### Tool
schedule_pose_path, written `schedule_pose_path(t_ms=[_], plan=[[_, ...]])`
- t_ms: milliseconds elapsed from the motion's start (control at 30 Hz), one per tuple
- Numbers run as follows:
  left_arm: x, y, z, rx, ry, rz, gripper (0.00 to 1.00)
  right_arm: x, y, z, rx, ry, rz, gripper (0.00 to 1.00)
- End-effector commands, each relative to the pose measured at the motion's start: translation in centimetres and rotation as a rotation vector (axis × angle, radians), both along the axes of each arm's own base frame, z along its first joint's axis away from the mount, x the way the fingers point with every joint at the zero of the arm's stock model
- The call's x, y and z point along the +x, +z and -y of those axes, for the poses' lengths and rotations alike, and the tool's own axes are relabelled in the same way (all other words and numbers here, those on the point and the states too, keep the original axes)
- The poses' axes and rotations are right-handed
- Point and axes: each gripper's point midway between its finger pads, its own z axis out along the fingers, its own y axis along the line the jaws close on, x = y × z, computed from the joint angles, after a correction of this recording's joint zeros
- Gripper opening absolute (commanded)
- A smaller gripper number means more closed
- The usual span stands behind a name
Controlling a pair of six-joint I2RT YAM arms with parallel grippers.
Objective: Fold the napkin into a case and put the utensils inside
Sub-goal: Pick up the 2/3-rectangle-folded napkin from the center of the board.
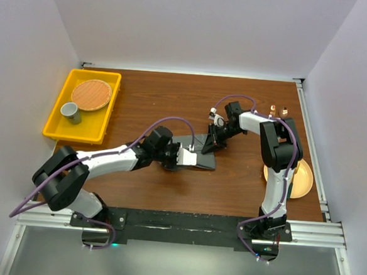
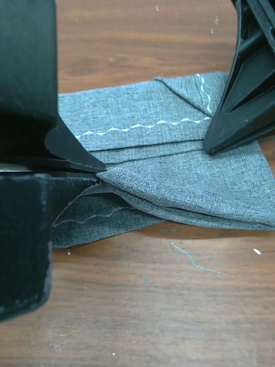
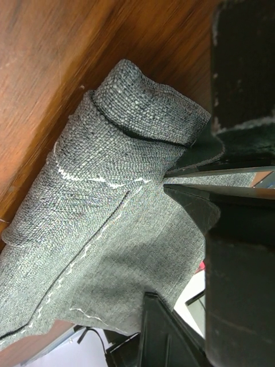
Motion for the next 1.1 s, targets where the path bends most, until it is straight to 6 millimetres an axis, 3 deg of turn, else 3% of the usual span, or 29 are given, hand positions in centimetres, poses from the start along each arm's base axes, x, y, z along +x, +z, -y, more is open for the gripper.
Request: schedule_pose_path(t_ms=[0,33,67,167,300,333,467,700,900,1067], plan=[[-0.3,0.5,0.8,-0.048,-0.05,-0.153,0.0,0.3,-2.4,1.8,-0.132,0.012,0.028,0.16],[-0.3,0.3,0.6,-0.04,-0.053,-0.16,0.05,0.3,-2.5,1.9,-0.134,0.012,0.025,0.15],[-0.6,0.0,0.3,-0.024,-0.073,-0.152,0.2,0.3,-2.5,1.9,-0.134,0.012,0.025,0.16],[-1.2,-0.3,-0.2,-0.023,-0.08,-0.122,0.43,0.5,-2.7,1.9,-0.141,0.014,0.029,0.15],[-1.9,-1.2,-1.3,0.036,-0.072,-0.04,0.5,0.7,-3.0,2.0,-0.148,0.01,0.025,0.15],[-2.4,-1.9,-1.8,0.053,-0.073,-0.035,0.5,0.6,-3.3,2.0,-0.154,0.011,0.021,0.16],[-2.4,-1.7,-1.8,0.055,-0.055,0.043,0.5,0.9,-3.5,2.1,-0.16,0.007,0.018,0.16],[-3.8,-4.2,-2.4,0.155,-0.096,0.136,0.52,0.9,-3.6,2.1,-0.165,0.011,0.016,0.16],[-3.0,-6.6,-3.6,0.262,-0.055,0.168,0.4,0.9,-3.8,2.2,-0.169,0.014,0.02,0.15],[-2.4,-6.8,-3.3,0.275,-0.04,0.163,0.16,1.0,-3.9,2.3,-0.174,0.024,0.027,0.15]])
